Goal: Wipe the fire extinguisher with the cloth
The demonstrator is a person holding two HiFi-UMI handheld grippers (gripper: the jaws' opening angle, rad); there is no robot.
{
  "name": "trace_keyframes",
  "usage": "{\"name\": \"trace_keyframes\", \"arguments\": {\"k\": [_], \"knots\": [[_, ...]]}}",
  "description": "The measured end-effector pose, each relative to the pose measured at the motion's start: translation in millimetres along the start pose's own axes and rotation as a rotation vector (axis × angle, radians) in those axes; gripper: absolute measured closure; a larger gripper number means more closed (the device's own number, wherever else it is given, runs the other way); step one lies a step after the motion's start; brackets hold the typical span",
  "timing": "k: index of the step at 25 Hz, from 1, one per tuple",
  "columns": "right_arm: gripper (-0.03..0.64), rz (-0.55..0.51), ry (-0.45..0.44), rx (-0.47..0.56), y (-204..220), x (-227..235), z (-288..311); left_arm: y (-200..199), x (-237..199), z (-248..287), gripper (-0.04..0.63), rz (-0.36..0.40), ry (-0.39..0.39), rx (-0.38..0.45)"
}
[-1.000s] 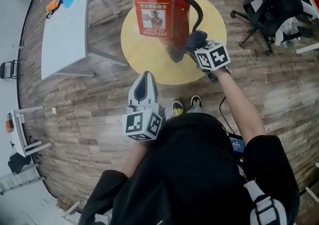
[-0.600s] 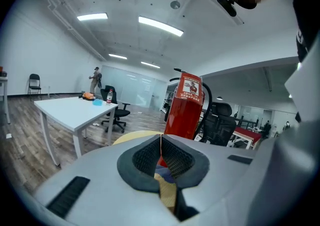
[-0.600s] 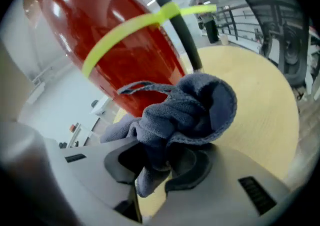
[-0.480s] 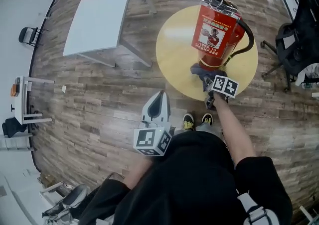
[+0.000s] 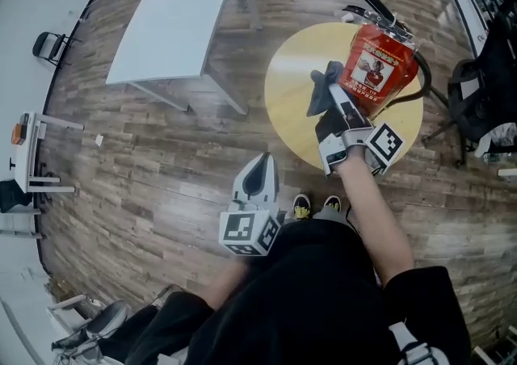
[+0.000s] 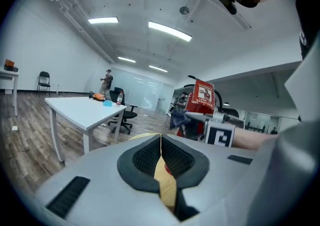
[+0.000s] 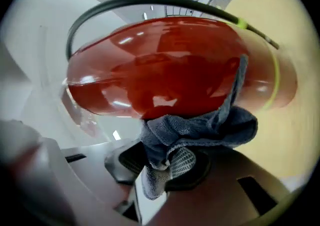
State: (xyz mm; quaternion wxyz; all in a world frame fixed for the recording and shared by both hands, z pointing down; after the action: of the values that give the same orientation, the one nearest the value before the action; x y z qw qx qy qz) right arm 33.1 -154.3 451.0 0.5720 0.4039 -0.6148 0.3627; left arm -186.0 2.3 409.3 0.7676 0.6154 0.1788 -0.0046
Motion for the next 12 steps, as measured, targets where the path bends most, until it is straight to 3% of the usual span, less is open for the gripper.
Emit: {"name": "trace_keyframes", "arguments": {"k": [5,7,12], "knots": [[0.511,0.043,-0.268,0.074,0,-89,-5,3,-1,6,0.572,-0.008,0.051,0.019],[0.51,0.003,-0.28,0.087,0,-92,-6,1,-3,6,0.572,-0.009,0.06,0.016],[0.511,0.013,-0.186,0.139,-16,-68,-42,6,-6,1,0.572,-0.026,0.051,0.007]]}}
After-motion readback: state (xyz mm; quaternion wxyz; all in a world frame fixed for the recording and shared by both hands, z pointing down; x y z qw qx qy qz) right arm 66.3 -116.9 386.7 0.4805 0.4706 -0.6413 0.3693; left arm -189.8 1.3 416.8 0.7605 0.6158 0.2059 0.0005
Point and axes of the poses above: the fingertips, and each gripper's own axes: z forward along the fingers, x to its right, y out of its underside, the point moved 10 cm from there along -z, backward along the fingers, and after that the axes turned 4 degrees about x, right-handed, at the moved point
